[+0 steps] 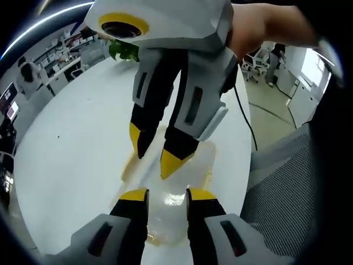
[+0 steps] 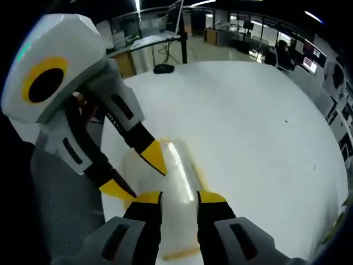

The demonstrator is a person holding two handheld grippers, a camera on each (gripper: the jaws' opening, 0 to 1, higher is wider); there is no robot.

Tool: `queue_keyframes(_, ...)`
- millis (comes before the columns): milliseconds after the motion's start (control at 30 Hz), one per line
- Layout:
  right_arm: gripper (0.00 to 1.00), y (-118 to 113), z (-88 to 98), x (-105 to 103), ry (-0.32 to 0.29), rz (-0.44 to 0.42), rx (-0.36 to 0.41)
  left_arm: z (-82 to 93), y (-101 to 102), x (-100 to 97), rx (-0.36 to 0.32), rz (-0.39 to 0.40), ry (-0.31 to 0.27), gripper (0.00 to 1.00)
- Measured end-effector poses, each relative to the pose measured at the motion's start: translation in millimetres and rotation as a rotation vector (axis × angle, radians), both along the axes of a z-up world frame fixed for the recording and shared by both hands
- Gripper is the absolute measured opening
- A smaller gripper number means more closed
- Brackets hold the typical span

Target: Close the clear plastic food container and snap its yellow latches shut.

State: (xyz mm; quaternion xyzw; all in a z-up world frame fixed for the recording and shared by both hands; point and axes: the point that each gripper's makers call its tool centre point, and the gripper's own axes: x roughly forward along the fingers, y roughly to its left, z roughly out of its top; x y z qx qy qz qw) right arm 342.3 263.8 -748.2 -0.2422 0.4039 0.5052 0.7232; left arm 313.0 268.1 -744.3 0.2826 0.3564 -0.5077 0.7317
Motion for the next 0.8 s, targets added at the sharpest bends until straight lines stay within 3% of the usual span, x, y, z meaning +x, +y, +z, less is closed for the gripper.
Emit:
queue_keyframes(200, 0.22, -1, -3.8, 4, 0.007, -0.009, -0.008, -0.5, -1, 1.0, -0.003, -0.002, 0.013, 0.26)
queue_keyframes(367, 0.22, 0, -10.2, 9, 0.018, -0.016, -0.032, -4.6, -1, -8.9, 0.006, -0.037, 0.05, 0.32)
queue_keyframes(400, 0.22, -3, -11.4, 10, 0.016, -0.019, -0.063, -5.7, -1, -10.7, 0.011, -0.048, 0.046, 0.32)
queue_keyframes(633, 0.22, 1, -10.7, 11, 0.03, 0.003, -0.049, -8.7, -7, -19.6, 0.033, -0.077, 0.022, 0.32)
queue_keyframes(800, 0.24, 5, -10.5, 8, 0.079, 0.038, -0.028, -13.3, -12, -28.7, 0.064, -0.124, -0.036, 0.35)
